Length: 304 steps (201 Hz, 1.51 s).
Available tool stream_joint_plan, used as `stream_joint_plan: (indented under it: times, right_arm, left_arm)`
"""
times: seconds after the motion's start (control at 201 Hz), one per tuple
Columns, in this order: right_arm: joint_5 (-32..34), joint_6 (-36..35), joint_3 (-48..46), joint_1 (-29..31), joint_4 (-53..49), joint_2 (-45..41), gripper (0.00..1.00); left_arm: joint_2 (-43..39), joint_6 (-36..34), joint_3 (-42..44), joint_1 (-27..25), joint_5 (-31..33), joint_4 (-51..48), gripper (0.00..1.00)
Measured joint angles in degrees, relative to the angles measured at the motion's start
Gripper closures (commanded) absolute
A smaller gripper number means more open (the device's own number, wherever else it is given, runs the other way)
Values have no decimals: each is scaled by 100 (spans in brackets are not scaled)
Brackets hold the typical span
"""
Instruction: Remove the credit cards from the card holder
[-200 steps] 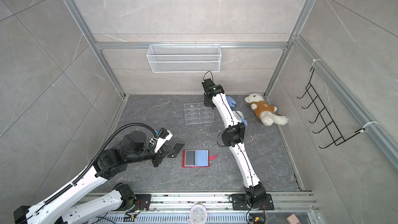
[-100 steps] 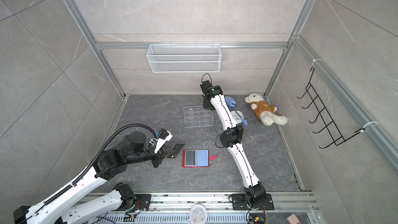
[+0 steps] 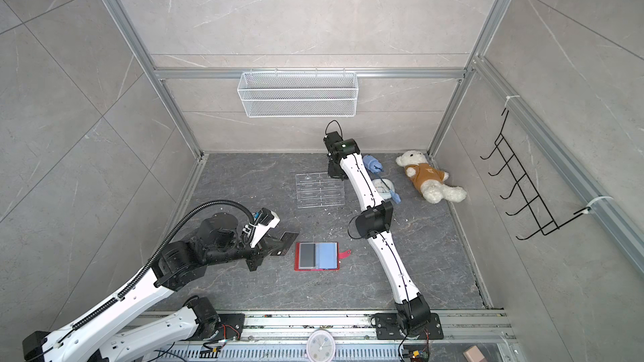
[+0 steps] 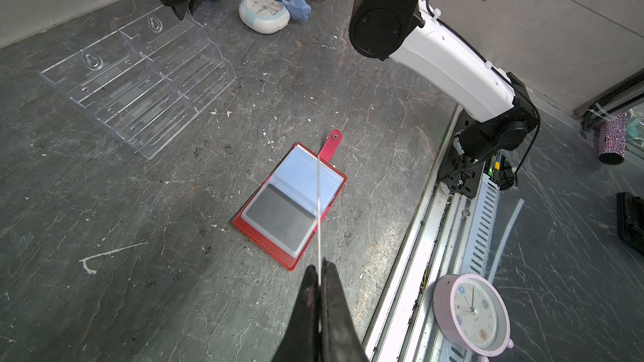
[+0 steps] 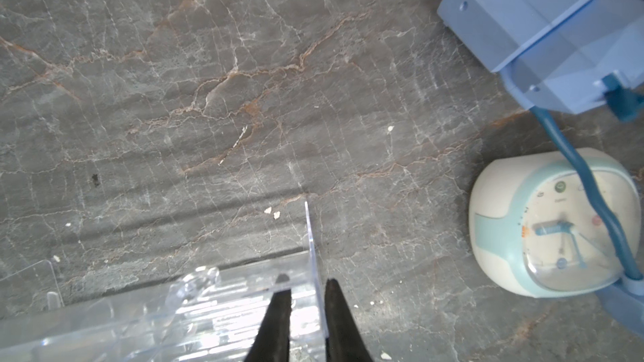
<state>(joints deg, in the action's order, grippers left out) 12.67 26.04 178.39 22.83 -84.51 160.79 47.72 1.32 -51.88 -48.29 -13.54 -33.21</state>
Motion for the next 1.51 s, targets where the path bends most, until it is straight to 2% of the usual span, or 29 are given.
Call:
stream_joint_plan:
  times: [0.149, 0.209, 0.309, 0.393, 0.702, 0.816, 0.916, 1.0, 1.125, 1.289, 1.513]
  right_arm:
    - [7, 85, 4, 0, -17, 2, 90]
    - [20, 127, 9, 0, -26, 4, 97]
    - [48, 157, 13, 4, -96, 4, 96]
    - [48, 186, 13, 4, -98, 4, 90]
    - [-31, 304, 13, 4, -144, 4, 52]
    - [-149, 297, 13, 4, -140, 4, 45]
    - [-247, 304, 13, 4, -136, 4, 33]
    - [-330, 337, 13, 4, -116, 2, 19]
    - [-398, 225, 13, 2, -98, -39, 7]
    - [-396, 9, 11, -35, -96, -461, 2]
    - [-498, -737, 13, -363, -92, -1786, 0]
  left_arm:
    - [24, 0, 0, 0, 0, 2, 100]
    - [24, 0, 0, -4, 2, 2, 100]
    - [22, 0, -2, -9, 2, 2, 100]
    - [24, 0, 0, -9, 2, 2, 100]
    - [26, 26, 0, -11, 129, 2, 100]
    - [26, 33, 0, -11, 149, 2, 100]
    - [26, 44, 0, -11, 155, 2, 100]
    - [26, 44, -2, -11, 164, 0, 100]
    - [31, 46, 0, -11, 166, 2, 100]
    - [39, 44, 0, -11, 140, 0, 100]
    - [264, -26, -9, -11, 55, 2, 100]
